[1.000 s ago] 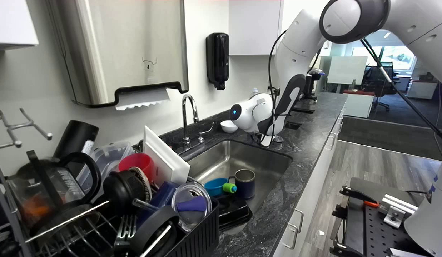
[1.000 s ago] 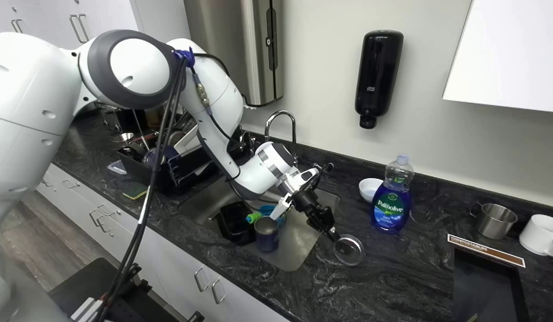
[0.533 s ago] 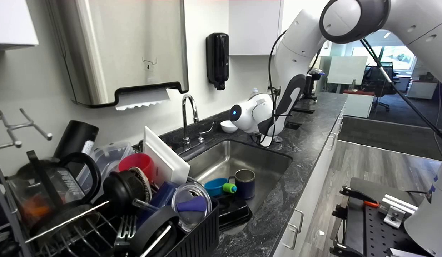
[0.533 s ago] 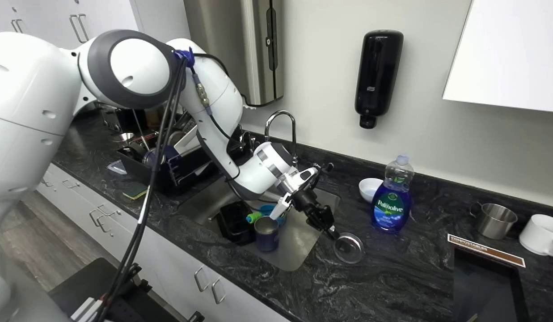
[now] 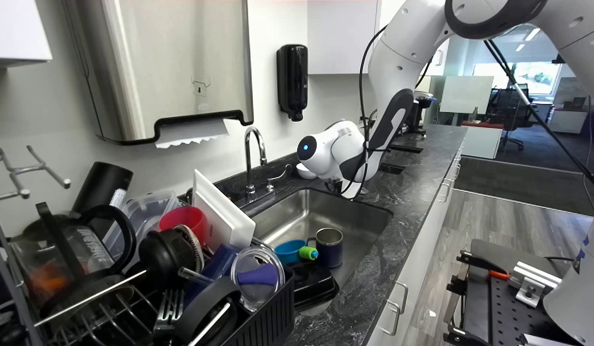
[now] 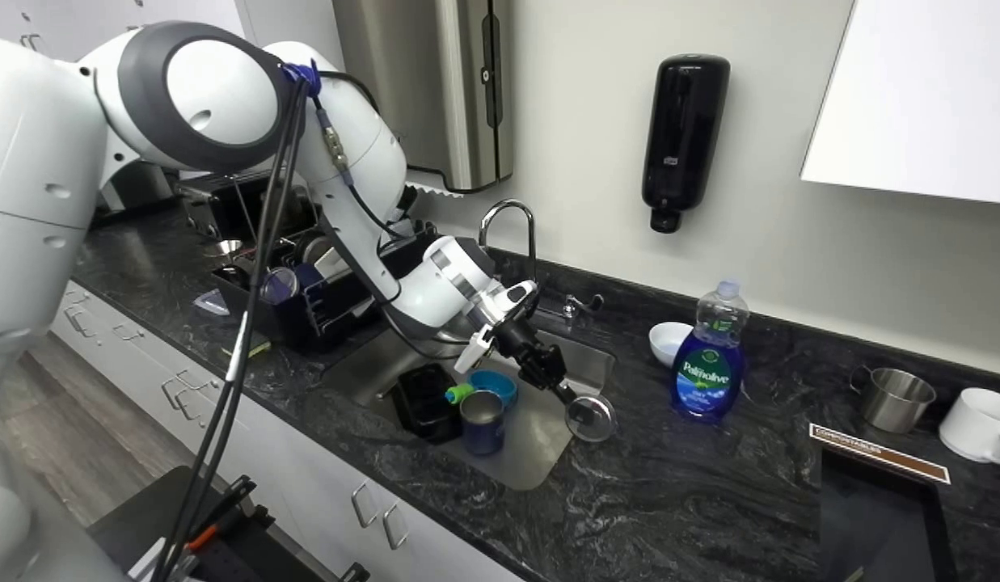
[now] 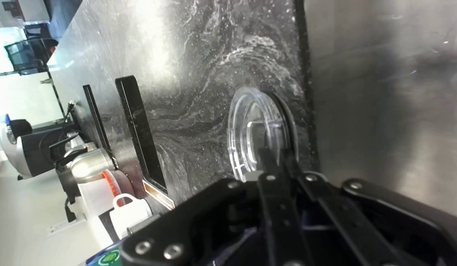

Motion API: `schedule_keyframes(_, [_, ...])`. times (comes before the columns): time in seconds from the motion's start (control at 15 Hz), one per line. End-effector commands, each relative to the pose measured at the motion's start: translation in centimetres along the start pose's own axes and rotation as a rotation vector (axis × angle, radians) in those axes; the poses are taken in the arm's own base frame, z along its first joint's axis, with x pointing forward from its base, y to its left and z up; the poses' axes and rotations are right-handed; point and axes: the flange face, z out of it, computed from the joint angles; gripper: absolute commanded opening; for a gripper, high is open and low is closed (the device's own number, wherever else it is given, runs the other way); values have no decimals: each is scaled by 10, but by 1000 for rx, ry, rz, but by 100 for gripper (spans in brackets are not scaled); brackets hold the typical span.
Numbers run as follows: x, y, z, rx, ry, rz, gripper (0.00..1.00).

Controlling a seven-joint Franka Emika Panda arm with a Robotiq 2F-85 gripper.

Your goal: Place the silver lid on the right on top of the dark blue thermos in the sink

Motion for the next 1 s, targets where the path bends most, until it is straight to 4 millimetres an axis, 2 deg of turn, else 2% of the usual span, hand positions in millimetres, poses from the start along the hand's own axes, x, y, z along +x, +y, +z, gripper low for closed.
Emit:
schedule_keyframes(0.0, [-11, 4, -24, -1, 26, -23, 2])
schedule_keyframes(0.47, [-20, 1, -60, 19, 64, -54, 2])
schedule_keyframes(0.93, [-21, -23, -99, 4, 125, -140, 2])
